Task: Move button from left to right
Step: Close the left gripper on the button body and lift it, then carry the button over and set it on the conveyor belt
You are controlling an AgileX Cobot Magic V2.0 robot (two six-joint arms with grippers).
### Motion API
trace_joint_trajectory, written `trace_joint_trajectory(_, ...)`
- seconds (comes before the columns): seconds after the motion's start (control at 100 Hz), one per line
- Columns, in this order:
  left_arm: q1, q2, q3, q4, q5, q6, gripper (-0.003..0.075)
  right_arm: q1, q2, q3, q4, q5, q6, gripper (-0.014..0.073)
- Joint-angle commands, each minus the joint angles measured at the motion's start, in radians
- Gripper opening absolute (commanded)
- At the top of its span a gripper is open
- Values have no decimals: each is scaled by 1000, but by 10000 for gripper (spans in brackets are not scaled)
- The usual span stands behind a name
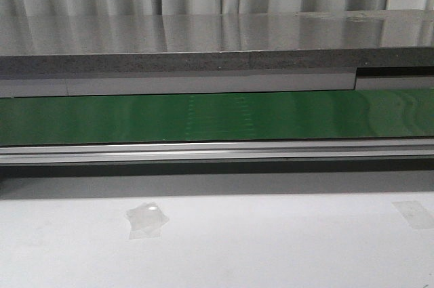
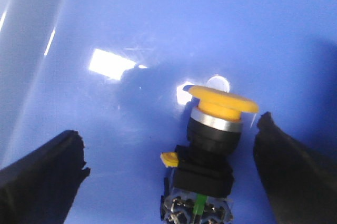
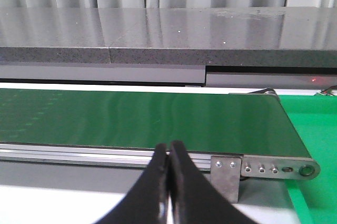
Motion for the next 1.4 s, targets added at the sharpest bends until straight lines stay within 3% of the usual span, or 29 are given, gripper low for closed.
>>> trace_joint_trajectory(0.0,-6,-34,-29,-12,-29,-2,617,2,-17,-15,-7,-83,-1,-101)
trace_joint_trajectory(0.55,-6,26,-29,-12,-12,-2,609,2,-17,-15,-7,-83,-1,-101)
trace_joint_trajectory(0.65,-6,26,-29,-12,-12,-2,542,2,-17,-15,-7,-83,-1,-101)
trace_joint_trajectory(0.84,-6,26,-29,-2,-7,-2,313,2,-17,-15,-7,-83,-1,-101)
trace_joint_trajectory(1.05,-6,26,-29,1,-4,-2,152,2,-17,-15,-7,-83,-1,-101)
trace_joint_trajectory(1.19,-6,16,-29,7,5,-2,93,2,-17,-15,-7,-83,-1,-101)
trace_joint_trajectory(1.39,-6,-36,-47,18,29,4,81,2,-17,-15,-7,-83,-1,-101)
